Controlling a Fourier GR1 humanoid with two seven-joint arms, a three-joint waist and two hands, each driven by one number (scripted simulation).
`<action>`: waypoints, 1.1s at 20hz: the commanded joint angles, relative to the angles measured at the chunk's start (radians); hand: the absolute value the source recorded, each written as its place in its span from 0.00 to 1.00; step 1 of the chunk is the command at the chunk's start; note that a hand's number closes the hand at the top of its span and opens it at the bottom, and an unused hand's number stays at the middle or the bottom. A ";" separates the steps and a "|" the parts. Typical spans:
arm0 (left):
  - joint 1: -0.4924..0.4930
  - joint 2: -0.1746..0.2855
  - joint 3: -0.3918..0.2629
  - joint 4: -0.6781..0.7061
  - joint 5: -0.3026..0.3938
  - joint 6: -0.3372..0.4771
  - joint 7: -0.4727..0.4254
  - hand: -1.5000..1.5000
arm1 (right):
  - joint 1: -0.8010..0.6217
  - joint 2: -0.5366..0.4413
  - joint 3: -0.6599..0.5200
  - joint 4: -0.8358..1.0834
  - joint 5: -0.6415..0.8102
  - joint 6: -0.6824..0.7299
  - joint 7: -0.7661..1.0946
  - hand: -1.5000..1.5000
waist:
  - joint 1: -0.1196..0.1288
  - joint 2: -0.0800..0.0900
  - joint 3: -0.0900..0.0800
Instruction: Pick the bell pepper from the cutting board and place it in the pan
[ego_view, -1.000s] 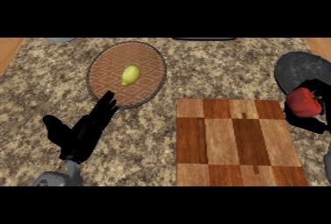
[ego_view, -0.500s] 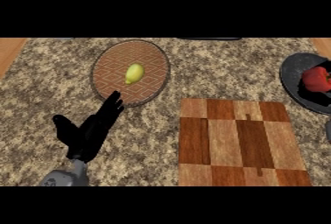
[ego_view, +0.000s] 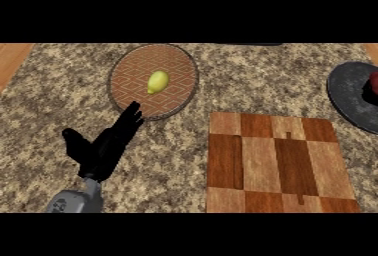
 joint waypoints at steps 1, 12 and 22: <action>-0.036 -0.020 -0.012 -0.001 -0.018 0.030 0.040 0.50 | -0.056 -0.059 -0.038 0.142 -0.015 -0.016 -0.072 1.00 | 0.005 0.003 0.001; -0.031 -0.006 0.004 -0.001 0.002 -0.005 0.021 0.50 | -0.059 -0.107 -0.019 0.308 0.030 0.140 0.006 0.00 | 0.032 0.017 0.007; -0.040 -0.014 0.014 0.002 -0.003 0.009 0.024 0.50 | -0.092 -0.148 -0.241 0.340 -0.216 0.402 -0.108 0.00 | 0.008 0.009 0.006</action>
